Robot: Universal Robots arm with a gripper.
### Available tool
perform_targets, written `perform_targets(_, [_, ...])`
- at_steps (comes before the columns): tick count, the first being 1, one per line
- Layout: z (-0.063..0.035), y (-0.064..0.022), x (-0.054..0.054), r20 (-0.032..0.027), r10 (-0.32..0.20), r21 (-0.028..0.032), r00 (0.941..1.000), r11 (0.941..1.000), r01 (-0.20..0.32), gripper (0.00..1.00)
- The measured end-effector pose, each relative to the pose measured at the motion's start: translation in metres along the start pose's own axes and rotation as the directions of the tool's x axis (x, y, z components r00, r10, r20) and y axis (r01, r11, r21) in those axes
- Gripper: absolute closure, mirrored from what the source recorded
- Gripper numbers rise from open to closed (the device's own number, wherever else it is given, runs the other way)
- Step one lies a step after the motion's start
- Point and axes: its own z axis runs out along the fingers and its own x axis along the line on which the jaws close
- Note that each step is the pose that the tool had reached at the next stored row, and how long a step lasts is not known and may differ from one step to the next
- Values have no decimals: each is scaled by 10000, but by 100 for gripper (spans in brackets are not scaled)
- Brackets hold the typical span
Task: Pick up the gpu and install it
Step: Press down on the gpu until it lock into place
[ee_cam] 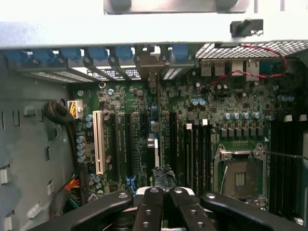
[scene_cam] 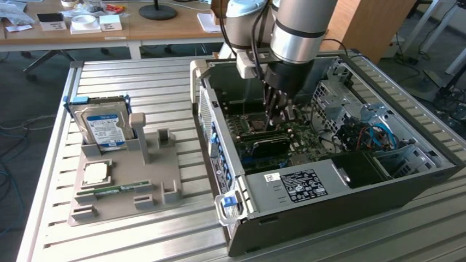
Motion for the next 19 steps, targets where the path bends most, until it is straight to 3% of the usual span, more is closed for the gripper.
perform_targets(5, [73,-1,8,1,1,0,10000,10000,-1,89])
perform_targets(19, [146,-3,51,2,1,1,10000,10000,-1,89])
